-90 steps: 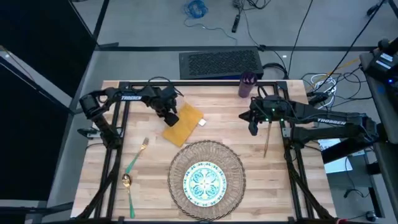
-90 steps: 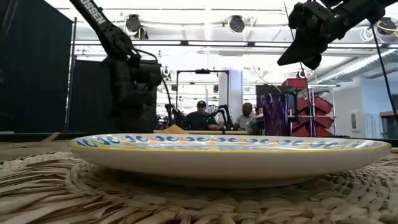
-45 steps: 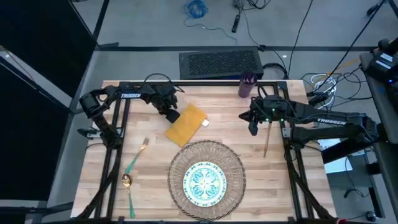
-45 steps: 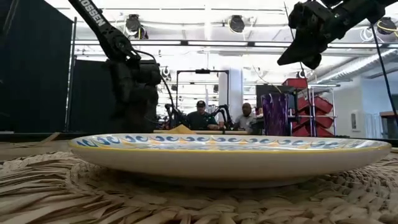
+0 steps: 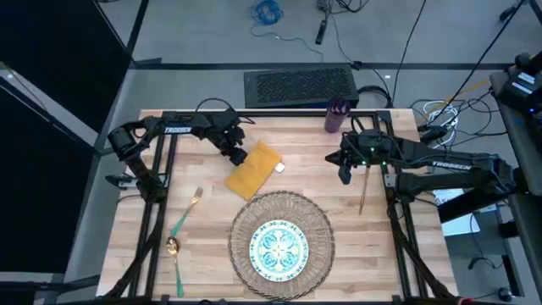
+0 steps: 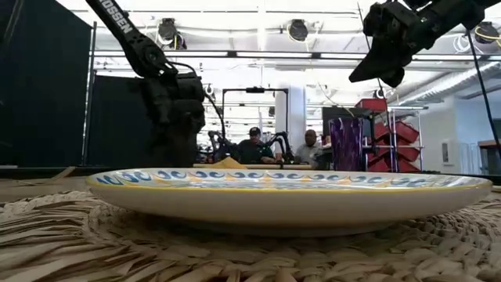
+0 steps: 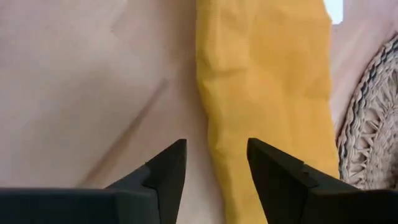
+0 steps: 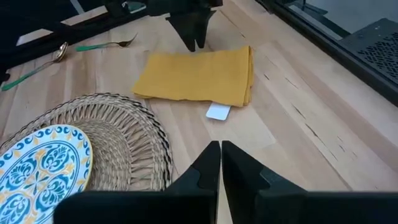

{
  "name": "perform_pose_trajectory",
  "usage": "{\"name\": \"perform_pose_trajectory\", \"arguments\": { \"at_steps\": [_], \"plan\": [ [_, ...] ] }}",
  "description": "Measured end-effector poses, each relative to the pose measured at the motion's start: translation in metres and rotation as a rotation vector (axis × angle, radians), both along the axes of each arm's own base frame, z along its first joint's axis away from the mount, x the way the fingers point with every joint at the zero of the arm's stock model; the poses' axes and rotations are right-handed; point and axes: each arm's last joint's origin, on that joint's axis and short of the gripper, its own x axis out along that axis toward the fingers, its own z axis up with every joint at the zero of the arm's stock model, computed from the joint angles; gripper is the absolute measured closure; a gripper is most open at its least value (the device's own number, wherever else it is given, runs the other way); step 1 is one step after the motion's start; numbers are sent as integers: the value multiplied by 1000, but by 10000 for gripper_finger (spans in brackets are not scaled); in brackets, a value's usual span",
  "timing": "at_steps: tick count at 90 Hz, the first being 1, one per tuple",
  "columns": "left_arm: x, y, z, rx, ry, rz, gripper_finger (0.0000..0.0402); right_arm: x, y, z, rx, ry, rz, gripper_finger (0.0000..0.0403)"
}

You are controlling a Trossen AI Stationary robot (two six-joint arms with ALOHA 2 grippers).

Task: Set table place
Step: Move the folded yellow table napkin to the left of the brown placemat

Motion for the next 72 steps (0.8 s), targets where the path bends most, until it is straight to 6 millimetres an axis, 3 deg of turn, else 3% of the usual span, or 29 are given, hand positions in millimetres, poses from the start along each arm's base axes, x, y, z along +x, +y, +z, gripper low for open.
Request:
{"name": "perform_pose_trajectory", "arguments": {
  "at_steps": [11, 30, 51, 62, 72],
  "plan": [
    [2, -1, 0, 11, 0, -5, 245, 0, 0, 0, 0, 0, 0, 403],
    [12, -1, -18, -21, 2, -8, 245, 0, 0, 0, 0, 0, 0, 403],
    [21, -12, -21, -67, -43, -69, 248, 0, 0, 0, 0, -1, 0, 403],
    [26, -20, -20, -91, -77, -132, 287, 0, 0, 1, -2, -7, 0, 403],
    [30, -26, -20, -73, -86, -183, 362, 1, 0, 1, -3, -13, 0, 403]
  ]
}}
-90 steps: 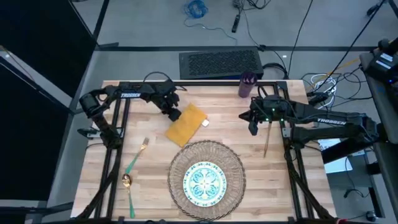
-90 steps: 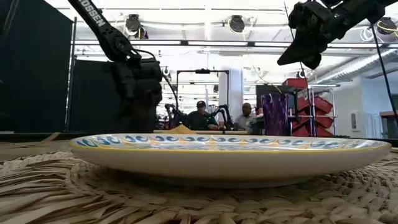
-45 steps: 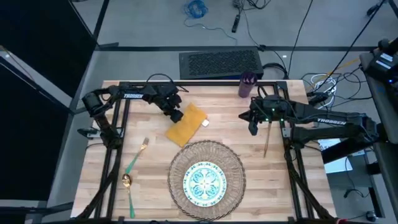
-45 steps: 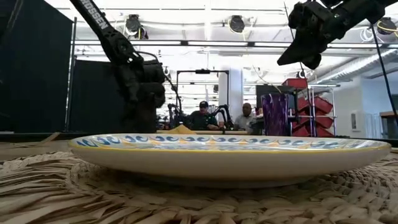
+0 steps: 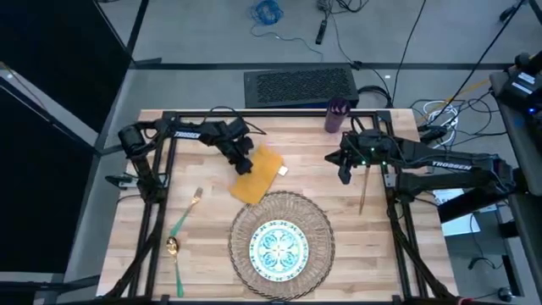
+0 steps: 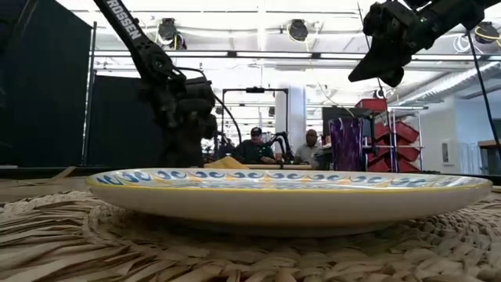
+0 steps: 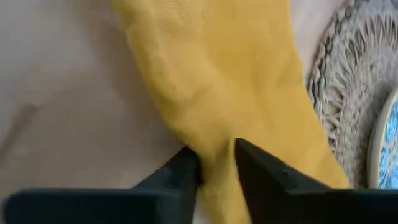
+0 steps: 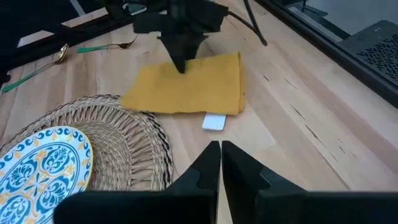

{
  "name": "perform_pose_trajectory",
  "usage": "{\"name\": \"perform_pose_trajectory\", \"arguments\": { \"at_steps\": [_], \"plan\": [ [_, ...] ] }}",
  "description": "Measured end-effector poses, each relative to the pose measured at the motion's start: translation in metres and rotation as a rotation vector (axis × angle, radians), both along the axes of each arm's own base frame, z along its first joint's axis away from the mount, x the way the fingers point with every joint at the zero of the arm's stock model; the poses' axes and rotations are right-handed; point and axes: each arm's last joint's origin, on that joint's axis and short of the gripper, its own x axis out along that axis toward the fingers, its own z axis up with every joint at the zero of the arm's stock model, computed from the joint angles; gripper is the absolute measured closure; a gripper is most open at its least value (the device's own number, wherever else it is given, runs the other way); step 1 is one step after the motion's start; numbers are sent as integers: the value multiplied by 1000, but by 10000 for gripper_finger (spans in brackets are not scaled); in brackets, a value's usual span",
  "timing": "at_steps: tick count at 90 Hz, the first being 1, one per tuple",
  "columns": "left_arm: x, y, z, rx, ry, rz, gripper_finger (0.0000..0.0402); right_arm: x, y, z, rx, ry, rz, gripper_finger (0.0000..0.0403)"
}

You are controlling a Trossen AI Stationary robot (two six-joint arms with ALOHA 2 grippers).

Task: Set table place
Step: Move the folded yellow table napkin to the left of the brown placemat

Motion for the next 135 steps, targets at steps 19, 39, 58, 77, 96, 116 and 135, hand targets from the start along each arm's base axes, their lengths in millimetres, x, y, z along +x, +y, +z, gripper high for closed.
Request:
{"name": "perform_pose_trajectory", "arguments": {
  "at_steps": [19, 39, 58, 77, 96, 116, 135],
  "plan": [
    [1, -1, 5, 5, -15, 3, 400, 0, 0, 0, 4, 1, -2, 403],
    [-7, 1, 25, -68, -34, 103, 401, 0, 0, 0, 6, 1, -3, 403],
    [-30, -7, 43, -184, 109, 191, 401, 0, 0, -1, 7, 4, -3, 403],
    [-42, -42, 47, -279, 295, 176, 401, -2, 1, -3, 13, 40, -1, 403],
    [-50, -84, 35, -358, 490, 171, 401, -4, 2, -6, 17, 76, 8, 403],
    [-54, -115, 47, -460, 550, 185, 401, -4, 6, -8, 8, 94, 39, 403],
    [-59, -138, 63, -569, 609, 215, 401, -3, 10, -8, 1, 95, 65, 403]
  ]
}}
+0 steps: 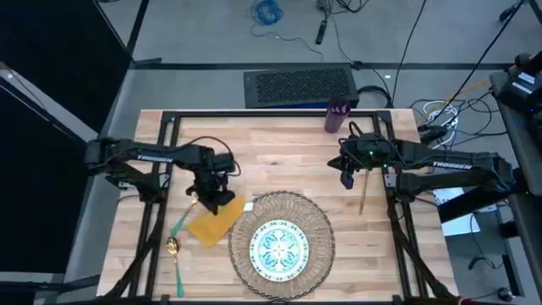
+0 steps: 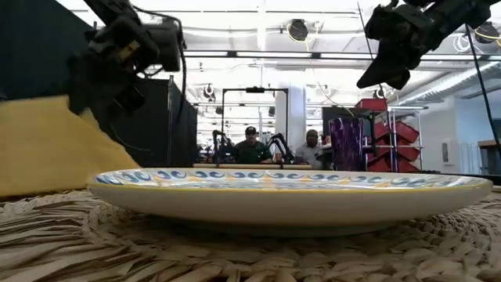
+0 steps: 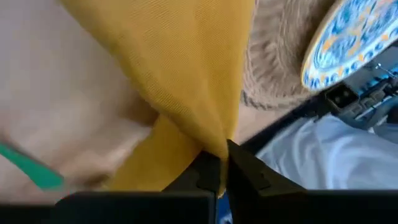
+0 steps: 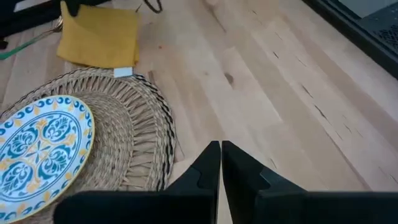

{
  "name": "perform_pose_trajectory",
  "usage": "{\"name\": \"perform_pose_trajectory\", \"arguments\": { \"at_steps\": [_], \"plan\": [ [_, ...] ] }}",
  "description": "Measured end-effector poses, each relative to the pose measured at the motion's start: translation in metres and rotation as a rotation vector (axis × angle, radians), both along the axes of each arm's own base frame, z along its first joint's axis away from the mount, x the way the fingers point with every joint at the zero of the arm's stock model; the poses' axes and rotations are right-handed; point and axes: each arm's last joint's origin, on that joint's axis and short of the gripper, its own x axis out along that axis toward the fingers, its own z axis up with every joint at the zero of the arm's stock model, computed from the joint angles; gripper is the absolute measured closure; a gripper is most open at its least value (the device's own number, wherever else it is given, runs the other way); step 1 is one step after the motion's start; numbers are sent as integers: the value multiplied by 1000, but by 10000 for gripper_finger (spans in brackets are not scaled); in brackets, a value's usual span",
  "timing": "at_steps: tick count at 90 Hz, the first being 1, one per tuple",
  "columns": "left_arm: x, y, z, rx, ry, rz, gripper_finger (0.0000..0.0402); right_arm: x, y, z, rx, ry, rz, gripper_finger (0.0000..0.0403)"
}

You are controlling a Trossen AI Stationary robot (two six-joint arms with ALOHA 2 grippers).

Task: Set table place
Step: Move the folded yellow table napkin to the left of the brown placemat

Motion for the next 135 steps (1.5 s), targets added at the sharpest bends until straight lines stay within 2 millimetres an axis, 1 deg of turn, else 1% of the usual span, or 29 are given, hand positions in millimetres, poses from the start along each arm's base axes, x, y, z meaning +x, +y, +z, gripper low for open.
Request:
{"name": "perform_pose_trajectory", "arguments": {
  "at_steps": [13, 22, 29, 38, 46, 56, 66, 71, 76, 87, 98, 109, 119, 125, 135],
  "plan": [
    [-1, -10, 4, -26, 39, 16, 401, 1, 3, 0, -2, 0, 19, 403],
    [-1, -12, 4, -14, 28, -7, 401, 2, 4, 2, -8, -22, 29, 403],
    [0, -9, 0, 37, 21, -19, 401, 7, 6, 3, -12, -49, 40, 403],
    [0, -6, -13, 73, 24, -34, 401, 17, 10, -1, -1, -50, 63, 403],
    [-1, -5, -25, 85, 44, -45, 401, 32, 14, -10, 16, -27, 90, 403],
    [-4, -8, -36, 70, 81, -60, 401, 58, 22, -26, 46, -29, 150, 403],
    [-9, -9, -37, 94, 100, -107, 401, 90, 30, -41, 88, -115, 261, 403],
    [-10, -8, -35, 137, 71, -127, 401, 103, 33, -49, 113, -159, 321, 403],
    [-9, -8, -34, 172, 38, -139, 401, 114, 34, -57, 141, -162, 349, 403],
    [-9, -8, -31, 192, -23, -185, 384, 133, 27, -65, 162, -134, 327, 403],
    [-8, -10, -29, 168, -107, -265, 349, 144, 25, -71, 168, -105, 318, 401],
    [-3, -8, -24, 173, -166, -292, 307, 149, 25, -66, 165, -122, 322, 380],
    [-4, 0, -22, 206, -157, -278, 280, 151, 25, -64, 164, -129, 322, 348],
    [-8, 5, -21, 248, -107, -286, 272, 151, 25, -63, 170, -133, 318, 328],
    [-19, 11, -18, 315, 8, -338, 270, 151, 25, -63, 185, -131, 308, 298]
  ]
}}
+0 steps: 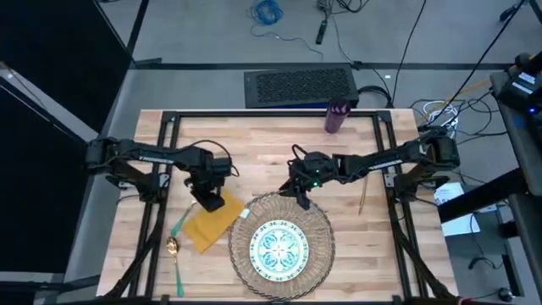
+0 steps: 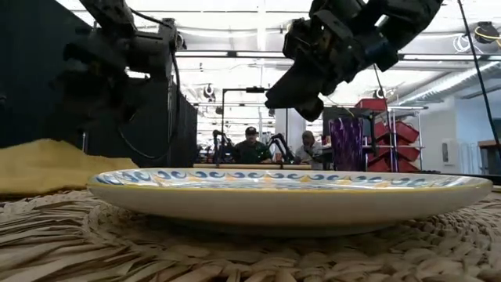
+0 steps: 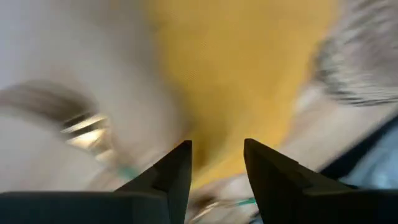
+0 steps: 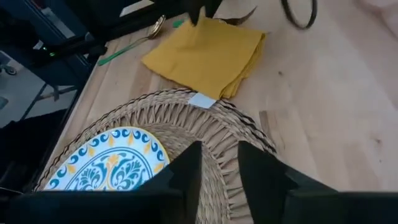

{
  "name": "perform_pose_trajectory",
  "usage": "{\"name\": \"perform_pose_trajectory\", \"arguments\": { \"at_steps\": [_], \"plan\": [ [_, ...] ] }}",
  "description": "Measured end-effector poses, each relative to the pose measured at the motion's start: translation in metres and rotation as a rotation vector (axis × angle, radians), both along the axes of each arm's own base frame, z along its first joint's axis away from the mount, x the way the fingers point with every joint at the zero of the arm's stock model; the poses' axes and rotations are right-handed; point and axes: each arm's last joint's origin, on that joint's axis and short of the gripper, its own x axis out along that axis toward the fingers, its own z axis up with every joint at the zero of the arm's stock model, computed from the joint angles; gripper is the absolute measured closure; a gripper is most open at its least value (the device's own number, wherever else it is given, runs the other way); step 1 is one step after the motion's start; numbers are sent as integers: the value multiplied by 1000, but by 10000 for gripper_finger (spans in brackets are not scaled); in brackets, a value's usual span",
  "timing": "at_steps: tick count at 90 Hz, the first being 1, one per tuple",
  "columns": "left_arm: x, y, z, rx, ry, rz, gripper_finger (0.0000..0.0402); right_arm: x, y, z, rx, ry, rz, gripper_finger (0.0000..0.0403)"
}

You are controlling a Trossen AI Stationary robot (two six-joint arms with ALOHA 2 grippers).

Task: Set table place
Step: Move the folded yellow table napkin to the left of the brown placemat

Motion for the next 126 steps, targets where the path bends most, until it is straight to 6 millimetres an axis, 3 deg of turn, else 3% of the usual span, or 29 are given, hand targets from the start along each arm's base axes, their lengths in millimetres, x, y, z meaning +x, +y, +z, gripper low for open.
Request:
{"name": "perform_pose_trajectory", "arguments": {
  "at_steps": [14, 24, 34, 45, 57, 66, 84, 108, 126],
  "plan": [
    [-7, 2, 12, -4, 87, -55, 270, 1, 1, 1, 22, -5, -10, 272],
    [-4, 5, 34, 107, 25, -101, 270, 8, 6, -4, 41, -51, -2, 270],
    [4, 11, 71, 292, -213, -122, 270, 26, 13, -16, 114, -120, 37, 279],
    [5, 16, 116, 541, -543, -140, 270, 56, 18, -33, 147, -84, 55, 299],
    [-12, 13, 163, 805, -939, -119, 270, 96, 21, -39, 110, -38, 118, 365],
    [-32, 10, 183, 941, -1109, -84, 270, 126, 26, -37, 51, 14, 159, 395],
    [-62, 8, 195, 1087, -1161, -10, 270, 170, 25, -37, 5, 76, 179, 402],
    [-68, 7, 197, 1128, -1173, -75, 270, 215, 22, -50, -12, 100, 180, 403],
    [-68, 6, 197, 1130, -1169, -84, 270, 236, 22, -57, -48, 143, 189, 403]
  ]
}}
